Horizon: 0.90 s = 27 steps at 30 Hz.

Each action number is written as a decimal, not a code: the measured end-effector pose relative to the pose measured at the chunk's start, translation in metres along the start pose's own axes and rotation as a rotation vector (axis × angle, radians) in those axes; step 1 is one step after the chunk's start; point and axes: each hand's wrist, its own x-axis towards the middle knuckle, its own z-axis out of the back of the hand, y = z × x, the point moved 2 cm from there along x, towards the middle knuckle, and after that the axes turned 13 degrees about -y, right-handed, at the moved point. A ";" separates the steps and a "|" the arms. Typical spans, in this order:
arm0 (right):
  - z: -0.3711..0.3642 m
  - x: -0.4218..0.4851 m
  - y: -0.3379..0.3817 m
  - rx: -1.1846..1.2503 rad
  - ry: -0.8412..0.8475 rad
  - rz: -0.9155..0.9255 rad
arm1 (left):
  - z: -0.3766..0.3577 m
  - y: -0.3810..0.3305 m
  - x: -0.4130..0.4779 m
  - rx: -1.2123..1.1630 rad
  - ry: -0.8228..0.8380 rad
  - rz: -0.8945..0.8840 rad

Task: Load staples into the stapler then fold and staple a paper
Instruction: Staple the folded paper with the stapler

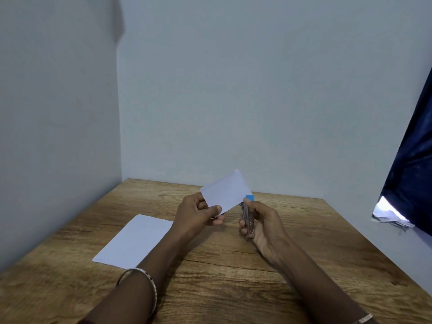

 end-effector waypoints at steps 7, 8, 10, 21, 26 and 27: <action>0.004 0.001 0.002 0.013 -0.058 0.075 | -0.003 0.001 -0.002 -0.024 0.045 0.038; 0.005 0.001 0.002 0.011 -0.054 0.084 | -0.003 0.002 -0.002 -0.023 0.042 0.046; 0.004 0.000 0.000 -0.007 -0.034 0.104 | -0.003 0.004 -0.002 -0.018 0.053 0.061; 0.005 0.002 0.000 -0.052 -0.008 0.167 | -0.006 0.007 -0.004 -0.020 0.109 0.149; 0.006 0.003 0.001 -0.103 -0.013 0.181 | -0.005 0.007 -0.002 -0.056 0.070 0.161; 0.006 0.003 0.002 -0.148 -0.018 0.185 | -0.004 0.008 -0.001 -0.063 0.050 0.155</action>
